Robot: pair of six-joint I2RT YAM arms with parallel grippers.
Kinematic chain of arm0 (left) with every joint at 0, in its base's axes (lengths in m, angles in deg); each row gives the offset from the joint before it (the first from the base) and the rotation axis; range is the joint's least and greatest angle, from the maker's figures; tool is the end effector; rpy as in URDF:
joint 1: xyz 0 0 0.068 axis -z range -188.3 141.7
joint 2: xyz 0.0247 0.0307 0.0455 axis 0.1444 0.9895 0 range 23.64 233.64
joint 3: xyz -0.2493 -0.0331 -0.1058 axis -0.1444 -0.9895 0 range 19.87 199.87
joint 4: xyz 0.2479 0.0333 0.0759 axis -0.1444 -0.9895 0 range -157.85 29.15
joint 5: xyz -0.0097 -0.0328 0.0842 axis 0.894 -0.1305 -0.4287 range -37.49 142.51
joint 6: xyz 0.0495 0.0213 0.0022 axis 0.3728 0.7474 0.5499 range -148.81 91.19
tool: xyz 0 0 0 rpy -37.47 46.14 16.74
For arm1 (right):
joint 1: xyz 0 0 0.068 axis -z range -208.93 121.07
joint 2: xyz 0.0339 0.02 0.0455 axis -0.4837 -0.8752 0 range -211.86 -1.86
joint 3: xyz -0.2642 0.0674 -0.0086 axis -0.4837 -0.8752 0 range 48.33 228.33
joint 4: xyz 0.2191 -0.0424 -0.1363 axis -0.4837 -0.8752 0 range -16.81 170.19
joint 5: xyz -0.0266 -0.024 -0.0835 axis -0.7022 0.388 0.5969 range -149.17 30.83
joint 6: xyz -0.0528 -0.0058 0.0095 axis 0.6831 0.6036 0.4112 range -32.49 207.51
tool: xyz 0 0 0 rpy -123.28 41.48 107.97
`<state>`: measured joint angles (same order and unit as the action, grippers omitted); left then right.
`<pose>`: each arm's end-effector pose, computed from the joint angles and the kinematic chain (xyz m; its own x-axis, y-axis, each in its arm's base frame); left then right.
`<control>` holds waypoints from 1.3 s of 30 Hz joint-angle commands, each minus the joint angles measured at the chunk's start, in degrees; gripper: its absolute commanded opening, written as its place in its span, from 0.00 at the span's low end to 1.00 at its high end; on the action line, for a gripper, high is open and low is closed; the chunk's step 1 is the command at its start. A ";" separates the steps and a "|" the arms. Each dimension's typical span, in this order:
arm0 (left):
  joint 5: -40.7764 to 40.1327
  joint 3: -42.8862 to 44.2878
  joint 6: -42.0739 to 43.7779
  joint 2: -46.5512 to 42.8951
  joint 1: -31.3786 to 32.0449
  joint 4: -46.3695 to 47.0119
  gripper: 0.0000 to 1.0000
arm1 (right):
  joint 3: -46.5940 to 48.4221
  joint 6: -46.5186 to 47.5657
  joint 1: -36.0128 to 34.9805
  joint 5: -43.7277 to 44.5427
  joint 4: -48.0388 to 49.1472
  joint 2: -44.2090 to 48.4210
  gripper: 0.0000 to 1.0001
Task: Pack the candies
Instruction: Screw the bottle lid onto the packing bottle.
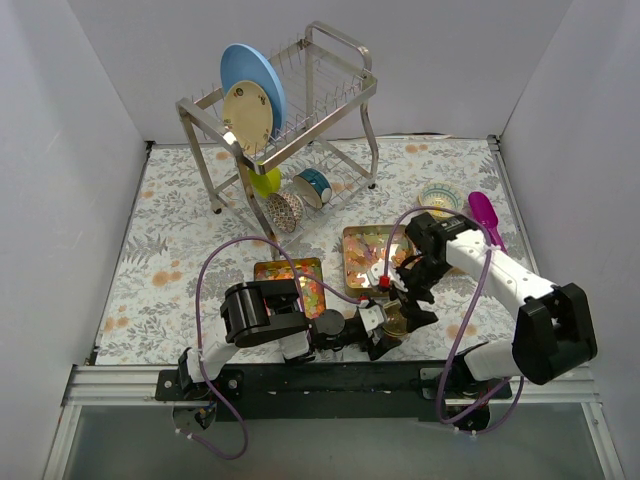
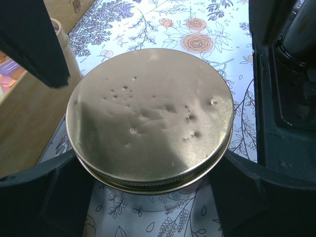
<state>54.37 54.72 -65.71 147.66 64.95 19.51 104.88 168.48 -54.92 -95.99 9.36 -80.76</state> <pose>0.0968 -0.3254 0.0714 -0.6156 -0.0371 -0.7872 0.7462 0.2938 -0.5974 0.1819 0.1126 0.2325 0.1762 -0.7936 -0.5824 -0.9367 -0.3170 0.1485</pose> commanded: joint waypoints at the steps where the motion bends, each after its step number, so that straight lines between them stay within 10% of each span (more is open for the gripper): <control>1: -1.17 -3.13 -2.21 3.85 -0.13 25.11 0.00 | -3.55 1.12 -1.95 1.75 4.02 2.60 0.98; 22: -2.48 -3.21 -2.21 4.29 -0.13 25.02 0.00 | -9.44 -2.48 -3.97 5.79 13.43 5.33 0.88; 39: -3.54 -2.07 -2.21 4.38 -0.74 24.94 0.00 | -19.64 -25.76 -5.64 10.89 24.33 8.66 0.74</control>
<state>54.00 55.07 -65.87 147.71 64.95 19.60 90.50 151.69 -59.45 -88.71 29.08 -70.00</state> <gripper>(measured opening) 0.814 0.893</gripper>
